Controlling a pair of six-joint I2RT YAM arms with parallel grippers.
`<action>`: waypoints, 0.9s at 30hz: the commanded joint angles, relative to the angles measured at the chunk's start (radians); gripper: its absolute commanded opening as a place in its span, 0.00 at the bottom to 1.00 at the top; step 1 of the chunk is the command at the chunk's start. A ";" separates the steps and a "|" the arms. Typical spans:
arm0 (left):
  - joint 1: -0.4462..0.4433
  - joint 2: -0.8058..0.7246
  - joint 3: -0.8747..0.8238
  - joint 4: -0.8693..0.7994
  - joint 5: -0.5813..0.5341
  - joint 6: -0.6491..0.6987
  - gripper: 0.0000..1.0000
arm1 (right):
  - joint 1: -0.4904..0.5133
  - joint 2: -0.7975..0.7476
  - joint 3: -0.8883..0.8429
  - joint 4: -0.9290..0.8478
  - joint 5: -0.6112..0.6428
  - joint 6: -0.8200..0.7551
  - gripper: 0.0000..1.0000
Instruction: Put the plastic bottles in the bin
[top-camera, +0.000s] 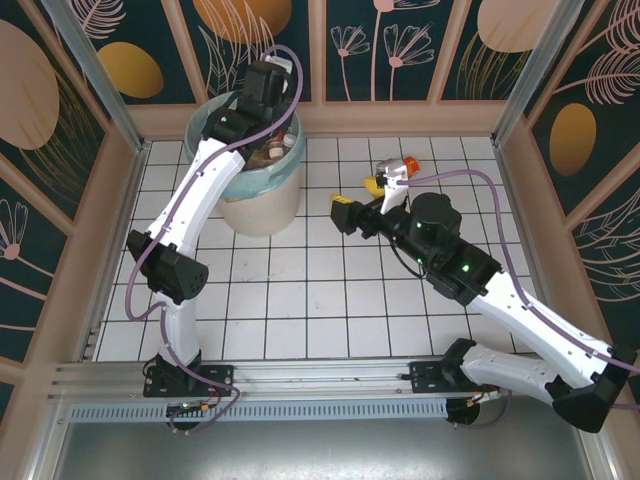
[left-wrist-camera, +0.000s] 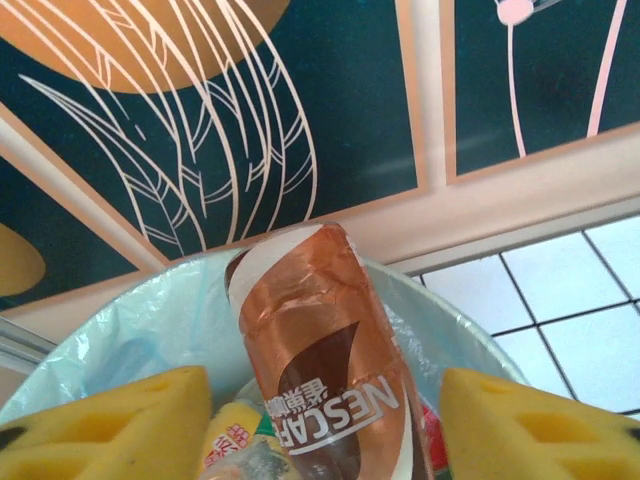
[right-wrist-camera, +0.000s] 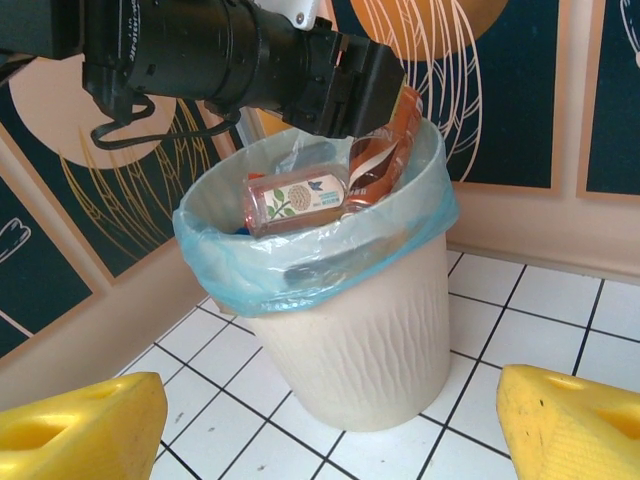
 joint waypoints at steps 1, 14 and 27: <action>0.014 -0.055 -0.054 0.037 -0.028 0.012 0.61 | 0.005 0.014 0.038 0.007 0.003 -0.010 0.86; 0.156 0.086 0.176 0.143 0.209 -0.171 0.48 | 0.006 0.037 0.054 0.014 -0.014 0.001 0.86; 0.183 0.175 0.101 0.066 0.314 -0.178 0.47 | 0.007 -0.004 0.018 0.012 -0.015 0.038 0.86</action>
